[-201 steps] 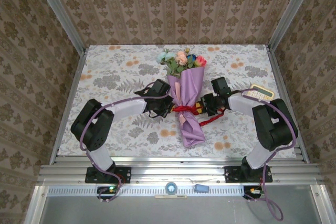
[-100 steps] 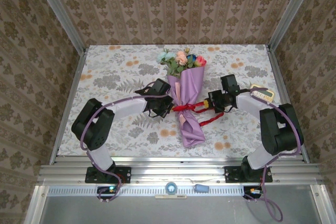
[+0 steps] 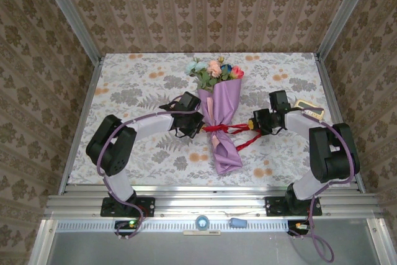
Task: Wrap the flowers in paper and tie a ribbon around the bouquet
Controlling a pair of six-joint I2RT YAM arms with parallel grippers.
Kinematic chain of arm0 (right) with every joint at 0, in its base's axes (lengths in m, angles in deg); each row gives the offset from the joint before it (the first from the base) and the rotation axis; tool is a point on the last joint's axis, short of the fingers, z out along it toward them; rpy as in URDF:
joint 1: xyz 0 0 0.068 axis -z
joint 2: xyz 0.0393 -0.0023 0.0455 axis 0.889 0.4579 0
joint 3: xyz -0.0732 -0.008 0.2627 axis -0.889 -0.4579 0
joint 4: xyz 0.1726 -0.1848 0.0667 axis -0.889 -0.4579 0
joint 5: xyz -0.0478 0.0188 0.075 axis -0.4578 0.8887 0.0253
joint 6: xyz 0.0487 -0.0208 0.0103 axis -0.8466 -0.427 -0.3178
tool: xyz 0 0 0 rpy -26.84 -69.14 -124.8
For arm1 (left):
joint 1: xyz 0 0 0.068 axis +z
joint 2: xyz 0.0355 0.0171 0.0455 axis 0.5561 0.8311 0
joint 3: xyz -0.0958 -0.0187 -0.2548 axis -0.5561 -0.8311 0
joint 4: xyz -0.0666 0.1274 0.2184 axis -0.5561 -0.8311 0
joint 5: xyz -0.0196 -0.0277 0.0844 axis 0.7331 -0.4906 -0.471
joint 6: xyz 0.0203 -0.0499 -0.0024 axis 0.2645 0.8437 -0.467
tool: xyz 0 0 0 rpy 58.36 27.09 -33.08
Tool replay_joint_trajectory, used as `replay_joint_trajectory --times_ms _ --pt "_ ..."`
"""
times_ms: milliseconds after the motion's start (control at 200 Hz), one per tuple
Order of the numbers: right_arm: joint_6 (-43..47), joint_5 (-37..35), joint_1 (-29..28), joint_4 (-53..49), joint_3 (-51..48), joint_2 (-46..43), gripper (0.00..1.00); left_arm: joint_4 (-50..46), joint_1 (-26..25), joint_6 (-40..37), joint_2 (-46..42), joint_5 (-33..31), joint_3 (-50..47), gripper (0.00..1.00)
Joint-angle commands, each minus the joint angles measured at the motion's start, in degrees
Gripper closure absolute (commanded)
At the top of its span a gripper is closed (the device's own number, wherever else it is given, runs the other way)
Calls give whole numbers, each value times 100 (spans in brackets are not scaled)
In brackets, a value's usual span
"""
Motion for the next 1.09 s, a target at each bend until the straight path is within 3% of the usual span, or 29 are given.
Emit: replay_joint_trajectory --times_ms 0,1090 --pt "119 95 93 -82 -119 -42 100 -222 59 -137 98 35 133 100" --pt "-427 -41 524 615 -375 108 100 -292 162 -192 101 60 134 100"
